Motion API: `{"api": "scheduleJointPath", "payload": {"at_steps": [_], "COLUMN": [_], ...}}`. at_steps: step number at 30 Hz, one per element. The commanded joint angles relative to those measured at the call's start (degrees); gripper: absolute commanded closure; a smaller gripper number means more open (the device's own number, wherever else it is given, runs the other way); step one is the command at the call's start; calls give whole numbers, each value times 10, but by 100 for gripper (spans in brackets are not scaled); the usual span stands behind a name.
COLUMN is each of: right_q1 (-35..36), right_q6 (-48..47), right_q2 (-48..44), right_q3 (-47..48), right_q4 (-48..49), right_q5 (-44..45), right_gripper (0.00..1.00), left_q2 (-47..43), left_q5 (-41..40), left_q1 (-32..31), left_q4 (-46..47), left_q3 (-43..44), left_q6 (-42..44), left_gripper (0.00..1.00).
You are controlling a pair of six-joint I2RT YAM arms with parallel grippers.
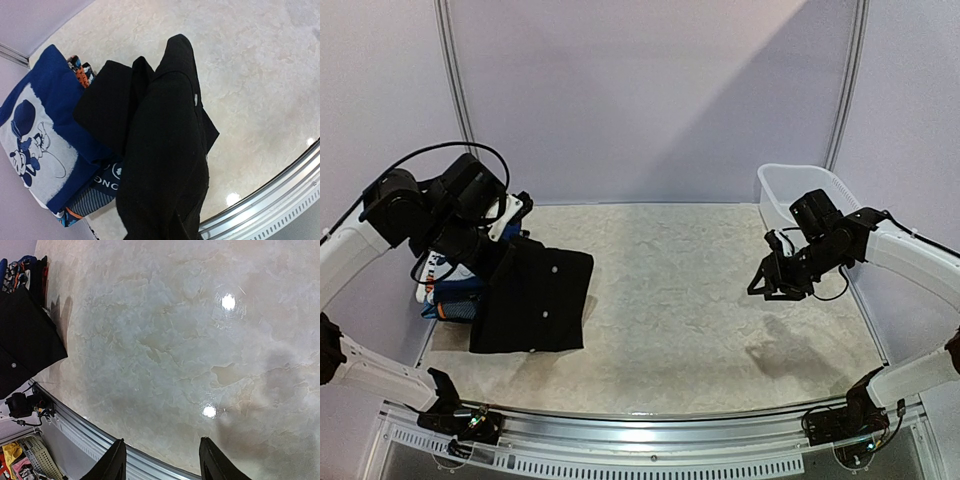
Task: Fold and stack the mixed laundry pile
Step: Move the square-folded shirt to the corner of the board.
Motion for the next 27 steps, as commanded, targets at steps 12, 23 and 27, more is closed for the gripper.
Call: {"api": "scheduleJointPath", "payload": {"at_steps": [12, 23, 27], "right_q1": [2, 3, 3], "right_q6": [-17, -35, -44], "right_q2": [25, 53, 60], "right_q3": [8, 28, 37], "right_q4": [10, 0, -7], "right_q5": [-11, -21, -22], "right_gripper": [50, 50, 50], "left_q2": [-22, -27, -25], "left_q5": [-90, -146, -162], "left_q1": [20, 36, 42], "left_q4": [-107, -157, -168], "left_q3": [128, 191, 199], "left_q6": [80, 94, 93], "left_gripper": [100, 100, 100]}}
